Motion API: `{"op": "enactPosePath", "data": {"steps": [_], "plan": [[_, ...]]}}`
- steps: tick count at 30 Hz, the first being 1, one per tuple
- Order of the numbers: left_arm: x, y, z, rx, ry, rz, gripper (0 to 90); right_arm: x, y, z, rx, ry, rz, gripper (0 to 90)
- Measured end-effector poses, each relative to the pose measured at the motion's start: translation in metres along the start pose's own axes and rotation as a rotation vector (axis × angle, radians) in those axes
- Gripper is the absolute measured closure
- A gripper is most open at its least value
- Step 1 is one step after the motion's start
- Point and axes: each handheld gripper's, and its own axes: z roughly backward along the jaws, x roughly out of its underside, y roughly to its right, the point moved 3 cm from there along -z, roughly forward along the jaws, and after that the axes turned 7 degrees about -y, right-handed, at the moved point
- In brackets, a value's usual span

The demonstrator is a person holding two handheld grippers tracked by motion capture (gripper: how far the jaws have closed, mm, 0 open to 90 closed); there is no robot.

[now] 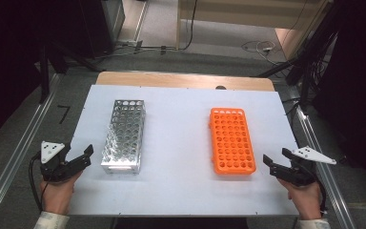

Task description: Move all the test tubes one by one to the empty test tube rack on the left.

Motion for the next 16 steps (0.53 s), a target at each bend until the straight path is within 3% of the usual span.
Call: {"op": "enactPosePath", "data": {"steps": [4,6,9,11,16], "plan": [[0.007,-0.007,-0.006,-0.016,-0.025,0.019,22.2,0.009,0.015,-0.005,0.031,-0.012,-0.028,19.4],[0.010,-0.008,-0.011,-0.010,-0.036,0.040,22.3,0.016,0.022,-0.011,0.046,-0.047,-0.053,19.4],[0.014,-0.008,-0.017,-0.017,-0.059,0.046,22.5,0.027,0.034,-0.023,0.087,-0.101,-0.084,19.4],[0.016,-0.008,-0.019,-0.015,-0.070,0.044,22.5,0.033,0.041,-0.028,0.088,-0.114,-0.111,19.3],[0.018,-0.008,-0.021,-0.024,-0.071,0.041,22.5,0.040,0.046,-0.036,0.104,-0.134,-0.104,16.7]]}}
